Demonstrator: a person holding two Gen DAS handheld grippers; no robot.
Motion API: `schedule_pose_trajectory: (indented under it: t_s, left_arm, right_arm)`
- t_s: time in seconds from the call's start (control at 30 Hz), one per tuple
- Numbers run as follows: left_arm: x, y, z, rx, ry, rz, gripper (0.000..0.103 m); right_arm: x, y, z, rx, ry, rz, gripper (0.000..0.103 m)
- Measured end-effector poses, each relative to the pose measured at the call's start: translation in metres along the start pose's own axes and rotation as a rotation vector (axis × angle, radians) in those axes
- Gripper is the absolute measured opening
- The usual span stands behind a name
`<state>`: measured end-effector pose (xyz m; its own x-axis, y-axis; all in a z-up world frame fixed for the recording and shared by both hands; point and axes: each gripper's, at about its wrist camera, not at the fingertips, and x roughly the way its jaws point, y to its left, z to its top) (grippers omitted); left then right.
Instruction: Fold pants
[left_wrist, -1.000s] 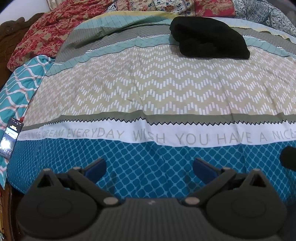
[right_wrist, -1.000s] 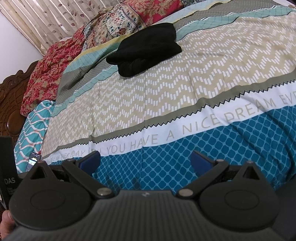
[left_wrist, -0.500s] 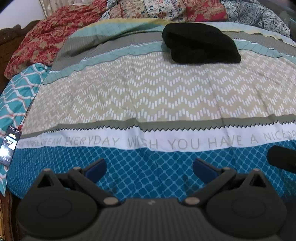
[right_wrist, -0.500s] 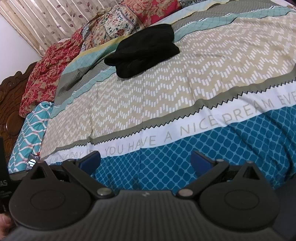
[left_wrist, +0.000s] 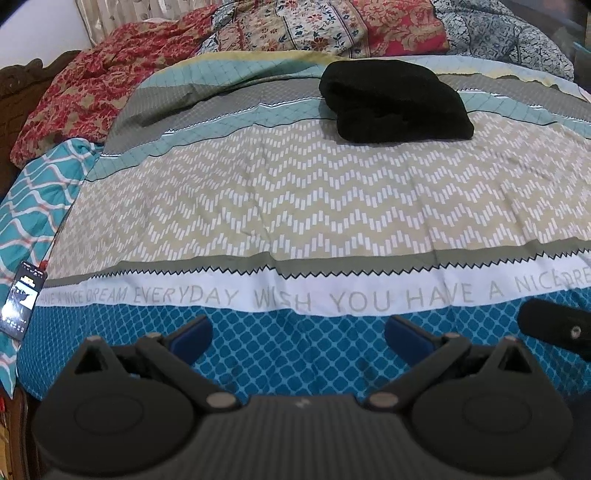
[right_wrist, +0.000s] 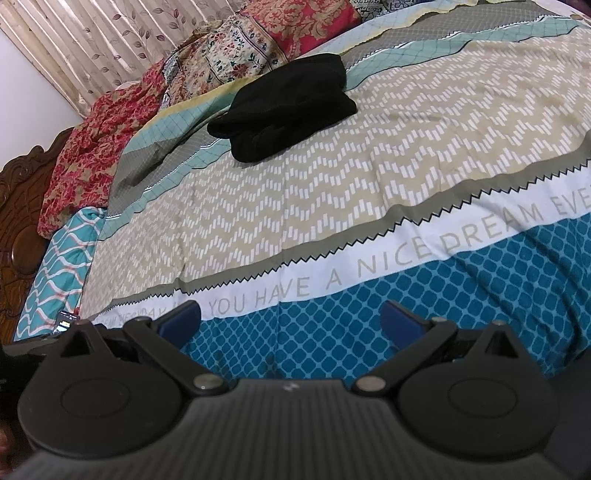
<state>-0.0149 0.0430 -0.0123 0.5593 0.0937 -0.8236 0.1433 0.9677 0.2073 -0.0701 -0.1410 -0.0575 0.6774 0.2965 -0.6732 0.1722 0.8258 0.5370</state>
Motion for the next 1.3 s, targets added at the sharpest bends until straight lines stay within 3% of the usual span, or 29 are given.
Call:
schedule_pose_trajectory:
  t_s: [1.3]
  left_arm:
    - [-0.0101, -0.0072, 0.0000, 0.019, -0.015, -0.019, 0.103]
  right_arm:
    - [-0.0016, -0.0017, -0.0007, 0.012, -0.006, 0.004, 0.103]
